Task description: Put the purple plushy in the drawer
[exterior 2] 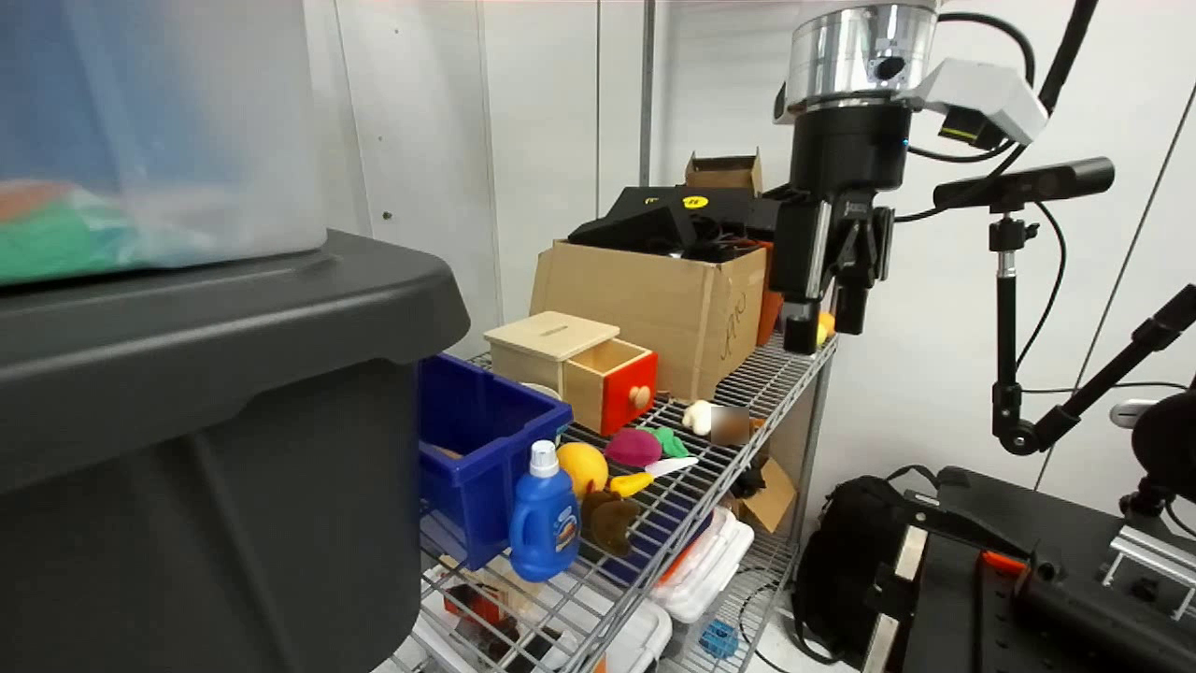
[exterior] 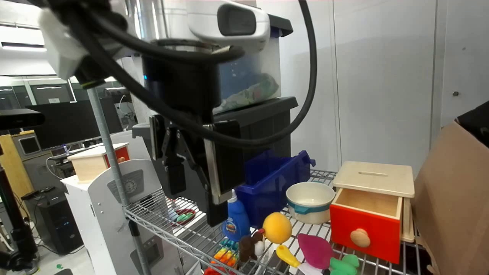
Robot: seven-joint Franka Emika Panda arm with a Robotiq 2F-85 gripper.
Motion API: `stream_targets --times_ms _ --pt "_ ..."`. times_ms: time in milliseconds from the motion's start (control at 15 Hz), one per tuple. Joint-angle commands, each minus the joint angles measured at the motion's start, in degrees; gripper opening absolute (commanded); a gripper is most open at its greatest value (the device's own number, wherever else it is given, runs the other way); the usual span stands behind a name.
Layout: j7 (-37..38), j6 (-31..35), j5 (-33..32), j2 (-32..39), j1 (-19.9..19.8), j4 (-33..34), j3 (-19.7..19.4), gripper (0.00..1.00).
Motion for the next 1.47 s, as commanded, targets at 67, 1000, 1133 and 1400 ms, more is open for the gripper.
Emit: stream_targets --times_ms 67,1000,1133,1400 --pt "2.7 -7.2 -1.2 -2.9 -0.8 2.0 -0.9 1.00" --pt "3.4 -17.0 -1.4 4.1 -0.8 14.7 -0.9 1.00" --pt "3.1 -17.6 -1.5 5.3 -0.8 15.6 -1.0 1.00" --pt "3.1 -19.0 -2.6 8.2 -0.8 18.5 -1.0 1.00"
